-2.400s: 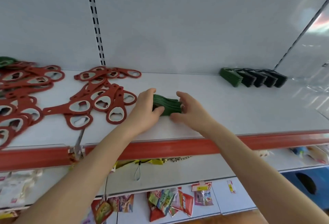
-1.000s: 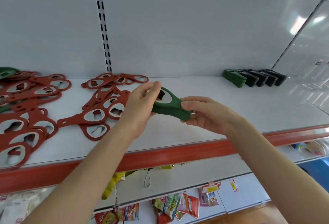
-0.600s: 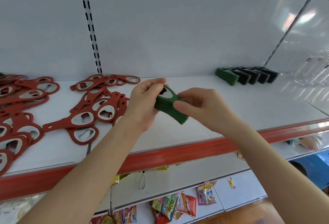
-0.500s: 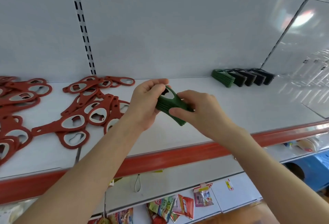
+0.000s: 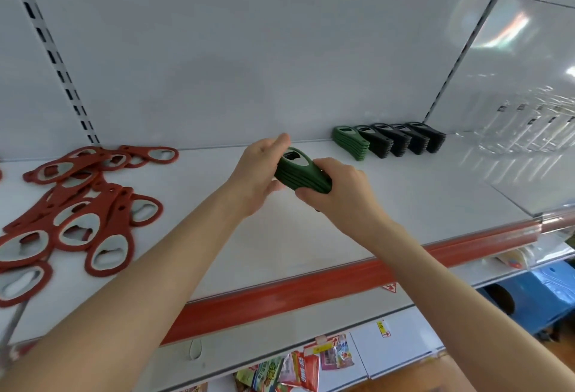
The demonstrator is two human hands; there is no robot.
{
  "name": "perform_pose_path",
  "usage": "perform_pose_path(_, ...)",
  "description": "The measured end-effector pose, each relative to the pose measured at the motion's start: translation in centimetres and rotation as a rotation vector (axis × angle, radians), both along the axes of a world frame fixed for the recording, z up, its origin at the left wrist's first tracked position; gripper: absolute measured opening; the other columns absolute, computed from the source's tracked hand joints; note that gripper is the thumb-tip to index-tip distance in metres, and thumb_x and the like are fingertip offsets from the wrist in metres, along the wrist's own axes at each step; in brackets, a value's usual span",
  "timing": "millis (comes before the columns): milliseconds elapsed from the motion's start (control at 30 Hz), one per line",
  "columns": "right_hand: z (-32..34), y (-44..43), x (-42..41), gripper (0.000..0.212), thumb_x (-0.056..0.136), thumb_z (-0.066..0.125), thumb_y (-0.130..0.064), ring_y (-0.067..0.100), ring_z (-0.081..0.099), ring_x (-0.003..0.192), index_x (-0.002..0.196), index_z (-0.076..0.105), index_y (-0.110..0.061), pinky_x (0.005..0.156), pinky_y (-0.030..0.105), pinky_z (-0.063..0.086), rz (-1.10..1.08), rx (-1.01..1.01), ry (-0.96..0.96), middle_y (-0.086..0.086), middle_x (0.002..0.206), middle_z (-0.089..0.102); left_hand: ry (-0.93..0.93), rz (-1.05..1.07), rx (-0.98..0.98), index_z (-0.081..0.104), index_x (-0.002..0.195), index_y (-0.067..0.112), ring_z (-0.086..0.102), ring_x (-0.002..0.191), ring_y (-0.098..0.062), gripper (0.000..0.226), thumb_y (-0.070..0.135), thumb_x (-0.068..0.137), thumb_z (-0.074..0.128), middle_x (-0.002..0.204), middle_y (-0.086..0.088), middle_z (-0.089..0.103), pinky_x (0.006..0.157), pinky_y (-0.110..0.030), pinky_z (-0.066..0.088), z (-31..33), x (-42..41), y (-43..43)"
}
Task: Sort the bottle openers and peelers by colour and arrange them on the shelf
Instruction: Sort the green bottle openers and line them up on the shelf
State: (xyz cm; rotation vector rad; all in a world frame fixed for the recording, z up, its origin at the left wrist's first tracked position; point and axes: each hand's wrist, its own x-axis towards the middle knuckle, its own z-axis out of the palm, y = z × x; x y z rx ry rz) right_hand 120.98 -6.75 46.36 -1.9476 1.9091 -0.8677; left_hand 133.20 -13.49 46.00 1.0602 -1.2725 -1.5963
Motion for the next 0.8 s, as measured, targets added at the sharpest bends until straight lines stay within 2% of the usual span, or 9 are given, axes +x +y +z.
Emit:
perform_pose_path(100, -0.7, -1.6, -2.5, 0.02, 0.085, 0.061, -0.02, 0.021, 0.051, 0.066, 0.096, 0.056, -0.004, 0.048, 0.023, 0.036, -0.07, 0.052, 0.057, 0.007, 0.076, 0.057, -0.42, 0.099, -0.307, 0.053, 0.096, 0.016, 0.05, 0.09, -0.018, 0.022, 0.033, 0.096, 0.038, 0.095, -0.001, 0.053, 0.077, -0.029, 0.037, -1.5, -0.2, -0.8)
perform_pose_path(200, -1.3, -3.8, -4.7, 0.019, 0.084, 0.06, -0.017, 0.026, 0.049, 0.073, 0.089, 0.051, -0.001, 0.053, 0.03, 0.035, -0.15, 0.132, 0.152, 0.011, 0.08, 0.052, -0.923, 0.013, -0.56, 0.054, 0.114, 0.002, 0.051, 0.107, -0.028, 0.039, 0.033, 0.098, 0.035, 0.111, -0.013, 0.057, 0.085, -0.031, 0.039, -3.6, 0.4, -1.5)
perform_pose_path(267, -1.5, -4.9, -5.6, 0.019, 0.084, 0.058, -0.014, 0.026, 0.047, 0.074, 0.075, 0.042, -0.006, 0.057, 0.03, 0.034, -0.184, 0.188, 0.185, 0.009, 0.074, 0.046, -1.136, -0.043, -0.662, 0.052, 0.1, -0.004, 0.049, 0.108, -0.035, 0.05, 0.039, 0.094, 0.027, 0.108, -0.022, 0.057, 0.091, -0.039, 0.039, -5.3, 0.7, -2.2)
perform_pose_path(333, -1.5, -6.0, -6.1, 0.034, 0.084, 0.057, -0.011, 0.025, 0.044, 0.075, 0.064, 0.03, -0.013, 0.057, 0.029, 0.032, -0.2, 0.214, 0.225, 0.002, 0.066, 0.038, -1.209, -0.044, -0.698, 0.051, 0.091, 0.002, 0.048, 0.107, -0.035, 0.045, 0.038, 0.093, 0.026, 0.102, -0.021, 0.055, 0.092, -0.041, 0.038, -6.3, 0.9, -2.7)
perform_pose_path(433, -1.3, -7.5, -6.4, 0.04, 0.086, 0.054, -0.009, 0.025, 0.043, 0.078, 0.061, 0.023, -0.015, 0.056, 0.027, 0.029, -0.217, 0.221, 0.302, 0.001, 0.064, 0.033, -1.229, -0.049, -0.716, 0.055, 0.104, 0.002, 0.045, 0.111, -0.033, 0.044, 0.037, 0.096, 0.028, 0.108, -0.018, 0.054, 0.096, -0.041, 0.035, -6.7, 1.0, -2.9)
perform_pose_path(533, -1.2, -8.9, -6.4, 0.039, 0.088, 0.051, -0.007, 0.033, 0.053, 0.091, 0.061, 0.023, -0.014, 0.065, 0.027, 0.031, -0.249, 0.215, 0.365, 0.011, 0.08, 0.052, -1.261, -0.054, -0.728, 0.054, 0.115, 0.002, 0.044, 0.115, -0.032, 0.062, 0.045, 0.087, 0.019, 0.117, -0.017, 0.053, 0.099, -0.041, 0.034, -6.7, 1.0, -2.8)
perform_pose_path(633, -1.8, -10.0, -6.3, 0.02, 0.09, 0.049, -0.008, 0.034, 0.056, 0.105, 0.076, 0.036, -0.009, 0.068, 0.028, 0.033, -0.284, 0.199, 0.378, 0.016, 0.105, 0.06, -1.246, -0.039, -0.746, 0.055, 0.115, 0.001, 0.043, 0.117, -0.031, 0.087, 0.058, 0.071, 0.006, 0.119, -0.018, 0.052, 0.1, -0.04, 0.033, -6.6, 1.0, -2.5)
perform_pose_path(700, -2.3, -10.4, -6.5, 0.014, 0.09, 0.049, -0.011, 0.034, 0.055, 0.105, 0.088, 0.035, -0.009, 0.068, 0.03, 0.031, -0.289, 0.19, 0.328, 0.015, 0.1, 0.057, -1.247, -0.03, -0.749, 0.054, 0.117, 0.001, 0.042, 0.12, -0.03, 0.098, 0.061, 0.062, -0.001, 0.122, -0.018, 0.051, 0.102, -0.039, 0.032, -6.6, 1.0, -2.3)
perform_pose_path(800, -2.7, -10.0, -7.1, 0.021, 0.09, 0.051, -0.017, 0.032, 0.054, 0.099, 0.089, 0.033, -0.007, 0.066, 0.03, 0.03, -0.261, 0.161, 0.305, 0.014, 0.095, 0.053, -1.25, -0.023, -0.746, 0.052, 0.12, 0.002, 0.04, 0.123, -0.029, 0.101, 0.061, 0.06, -0.003, 0.125, -0.017, 0.049, 0.103, -0.038, 0.03, -6.5, 1.0, -2.2)
